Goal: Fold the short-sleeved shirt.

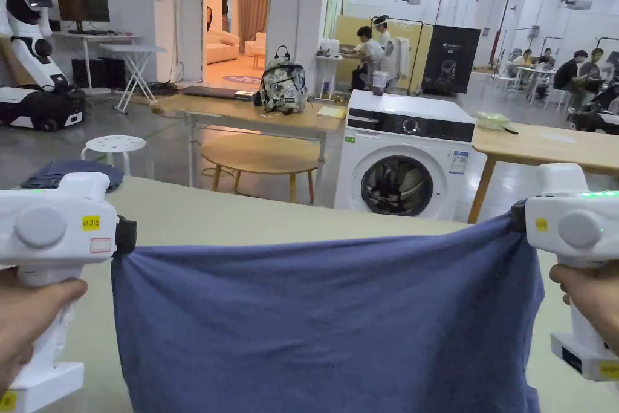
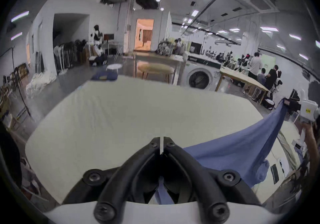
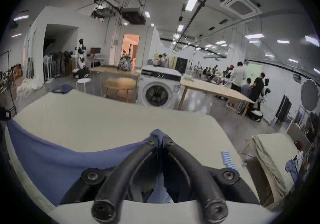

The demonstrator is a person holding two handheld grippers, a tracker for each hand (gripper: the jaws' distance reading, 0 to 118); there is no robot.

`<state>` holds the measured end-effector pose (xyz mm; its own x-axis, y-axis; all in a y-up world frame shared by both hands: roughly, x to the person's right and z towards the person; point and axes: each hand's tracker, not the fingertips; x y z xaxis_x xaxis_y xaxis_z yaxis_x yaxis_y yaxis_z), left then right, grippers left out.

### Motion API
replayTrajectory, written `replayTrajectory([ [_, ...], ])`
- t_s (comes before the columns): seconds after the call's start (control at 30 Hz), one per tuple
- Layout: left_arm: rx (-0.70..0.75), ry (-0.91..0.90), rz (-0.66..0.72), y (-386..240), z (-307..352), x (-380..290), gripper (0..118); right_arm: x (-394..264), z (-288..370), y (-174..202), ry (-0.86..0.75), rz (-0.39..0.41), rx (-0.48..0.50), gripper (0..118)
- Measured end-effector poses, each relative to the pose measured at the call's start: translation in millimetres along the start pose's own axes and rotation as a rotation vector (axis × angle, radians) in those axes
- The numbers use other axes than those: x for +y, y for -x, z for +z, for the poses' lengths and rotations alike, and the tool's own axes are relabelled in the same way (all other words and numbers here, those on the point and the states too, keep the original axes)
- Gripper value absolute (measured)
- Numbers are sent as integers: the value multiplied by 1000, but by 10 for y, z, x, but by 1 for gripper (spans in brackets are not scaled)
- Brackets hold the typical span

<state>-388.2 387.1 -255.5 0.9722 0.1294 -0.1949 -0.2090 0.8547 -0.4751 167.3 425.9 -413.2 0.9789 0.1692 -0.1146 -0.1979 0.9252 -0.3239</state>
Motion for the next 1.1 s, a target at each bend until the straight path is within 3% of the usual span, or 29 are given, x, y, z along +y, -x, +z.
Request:
replayTrajectory([
  [0.33, 0, -130, -74, -414, -78, 1114, 0, 609, 348, -349, -151, -69, -110, 2],
  [0.8, 45, -277, -128, -894, -213, 2382, 0, 1524, 91, -561, -263, -117, -195, 2],
  [1.1, 75, -349, -135, -973, -335, 2776, 0, 1803, -120, -575, -319, -87, -213, 3],
])
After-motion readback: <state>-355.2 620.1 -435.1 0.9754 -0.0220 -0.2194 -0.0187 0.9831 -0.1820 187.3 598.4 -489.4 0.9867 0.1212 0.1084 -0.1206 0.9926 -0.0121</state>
